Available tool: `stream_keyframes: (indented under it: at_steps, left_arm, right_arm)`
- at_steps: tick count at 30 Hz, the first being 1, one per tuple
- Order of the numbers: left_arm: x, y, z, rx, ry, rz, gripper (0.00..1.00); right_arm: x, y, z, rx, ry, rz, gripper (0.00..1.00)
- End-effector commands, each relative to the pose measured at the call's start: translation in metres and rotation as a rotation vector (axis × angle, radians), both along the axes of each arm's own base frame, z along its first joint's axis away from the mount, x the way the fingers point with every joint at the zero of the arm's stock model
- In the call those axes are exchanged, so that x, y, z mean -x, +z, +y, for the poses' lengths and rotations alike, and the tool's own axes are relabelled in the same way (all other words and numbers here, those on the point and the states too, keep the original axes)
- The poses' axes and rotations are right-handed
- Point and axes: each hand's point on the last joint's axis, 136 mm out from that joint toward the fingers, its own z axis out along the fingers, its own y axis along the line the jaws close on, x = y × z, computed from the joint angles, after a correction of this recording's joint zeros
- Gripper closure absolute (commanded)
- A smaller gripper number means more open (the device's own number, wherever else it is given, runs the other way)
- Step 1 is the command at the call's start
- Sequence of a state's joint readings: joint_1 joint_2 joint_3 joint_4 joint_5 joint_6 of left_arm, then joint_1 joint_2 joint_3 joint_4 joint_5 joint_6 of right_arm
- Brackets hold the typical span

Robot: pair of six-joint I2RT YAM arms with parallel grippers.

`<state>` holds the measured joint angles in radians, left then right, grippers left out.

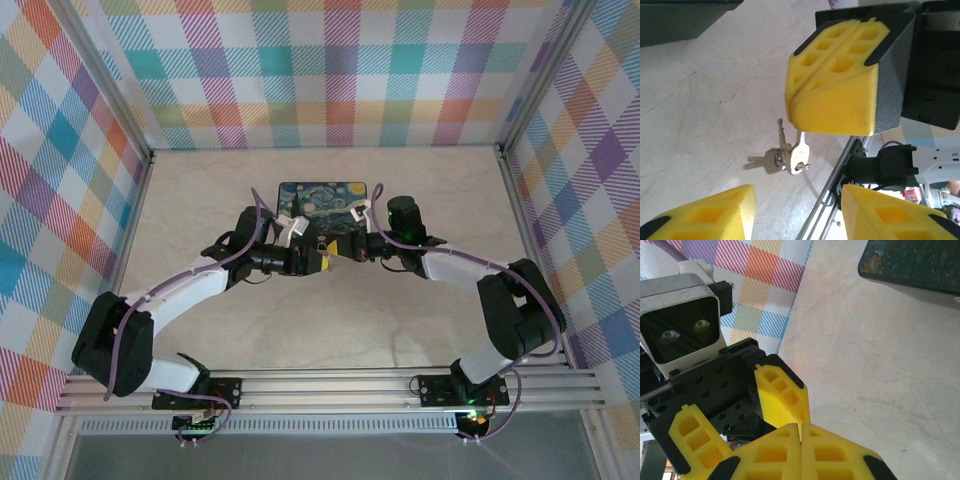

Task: Unlock a padlock with a key

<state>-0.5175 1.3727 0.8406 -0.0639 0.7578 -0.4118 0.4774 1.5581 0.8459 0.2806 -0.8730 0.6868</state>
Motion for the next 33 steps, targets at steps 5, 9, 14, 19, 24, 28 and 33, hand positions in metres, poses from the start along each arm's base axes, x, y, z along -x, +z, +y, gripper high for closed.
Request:
stream_keyframes:
  at_steps: [5, 9, 14, 19, 24, 28, 33]
  left_arm:
    - [-0.003, 0.032, 0.004, 0.047, -0.023, -0.067, 0.53]
    - [-0.002, 0.035, -0.001, 0.082, -0.045, -0.059, 0.59]
    - [0.004, 0.035, -0.006, 0.115, -0.091, -0.026, 0.59]
    - [0.007, 0.037, -0.009, 0.136, -0.115, -0.03, 0.66]
    - [0.008, 0.035, -0.01, 0.137, -0.12, -0.029, 0.7]
    - [0.01, 0.033, -0.01, 0.138, -0.126, -0.021, 0.72]
    - [0.012, 0.032, -0.01, 0.14, -0.135, -0.021, 0.76]
  right_arm:
    - [0.019, 0.017, 0.0, 0.015, 0.131, -0.1, 1.0]
    - [0.028, 0.033, 0.003, -0.069, 0.194, -0.122, 1.0]
    - [0.033, 0.037, 0.005, -0.101, 0.216, -0.109, 1.0]
    - [0.032, 0.037, 0.007, -0.107, 0.225, -0.096, 1.0]
    - [0.03, 0.036, 0.012, -0.108, 0.235, -0.084, 1.0]
    - [0.028, 0.036, 0.016, -0.108, 0.237, -0.073, 1.0]
    - [0.026, 0.035, 0.019, -0.108, 0.234, -0.069, 1.0]
